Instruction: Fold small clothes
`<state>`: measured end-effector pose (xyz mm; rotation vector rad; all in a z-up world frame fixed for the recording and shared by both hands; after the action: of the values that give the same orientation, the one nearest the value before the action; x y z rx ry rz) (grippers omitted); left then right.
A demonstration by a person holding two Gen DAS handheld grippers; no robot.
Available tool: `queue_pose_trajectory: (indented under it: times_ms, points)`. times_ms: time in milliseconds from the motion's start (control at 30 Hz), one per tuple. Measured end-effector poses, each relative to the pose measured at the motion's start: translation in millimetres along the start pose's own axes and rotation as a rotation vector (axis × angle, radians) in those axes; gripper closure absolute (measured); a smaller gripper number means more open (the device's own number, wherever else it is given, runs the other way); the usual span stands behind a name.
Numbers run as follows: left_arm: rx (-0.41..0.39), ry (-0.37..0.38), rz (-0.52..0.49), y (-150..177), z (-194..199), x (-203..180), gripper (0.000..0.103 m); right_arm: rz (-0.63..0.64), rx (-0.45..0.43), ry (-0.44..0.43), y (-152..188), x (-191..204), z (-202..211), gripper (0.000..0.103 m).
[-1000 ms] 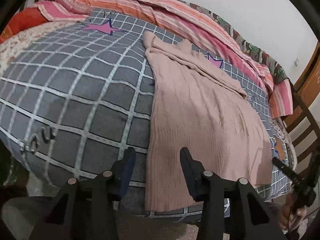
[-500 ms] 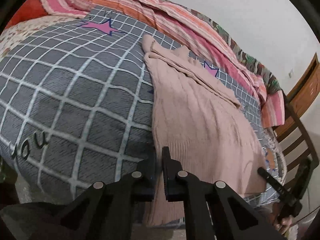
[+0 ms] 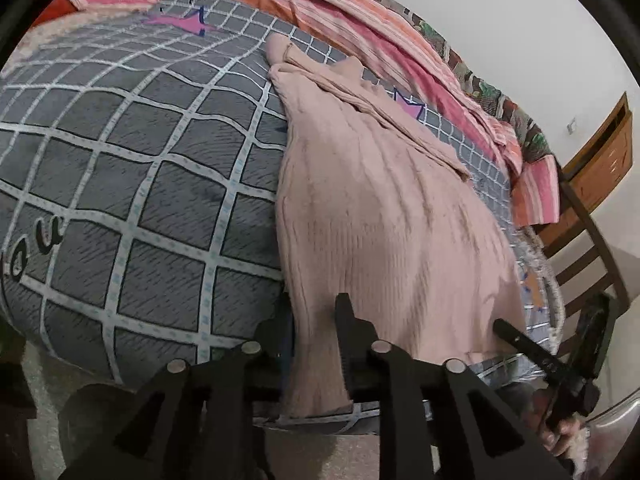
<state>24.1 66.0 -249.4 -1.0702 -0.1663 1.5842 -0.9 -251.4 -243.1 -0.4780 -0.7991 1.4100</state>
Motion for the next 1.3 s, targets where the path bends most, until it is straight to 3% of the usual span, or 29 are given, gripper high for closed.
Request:
queue_pose_trajectory:
  times_ms: [200,567,900,1300]
  points:
    - [-0.058,0.173,0.046,-33,37,-5,0.096,-0.054,-0.089,-0.12,-22,7,34,0.098]
    - [-0.213,0.195,0.003,-104,70,-36,0.096,-0.222,-0.264,-0.246,-93,8,75,0.098]
    - [-0.328,0.077,0.019,-168,53,-52,0.096,-0.233,-0.354,-0.3,-157,5,76,0.098]
    - [-0.288,-0.042,0.036,-229,-34,-46,0.096,-0.244,-0.331,-0.281,-226,-7,-2,0.098]
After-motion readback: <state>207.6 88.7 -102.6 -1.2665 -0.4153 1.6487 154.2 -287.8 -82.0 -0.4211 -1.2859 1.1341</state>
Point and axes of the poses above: each gripper's, at about its wrist camera, not at the fingertips, and z roughly against the way its jaws point, x to its left, y to its underside, the point moved 5 cm from there along -z, roughly the way its jaws point, and after that the axes turned 8 degrees about -x, right-handed, at the moved point
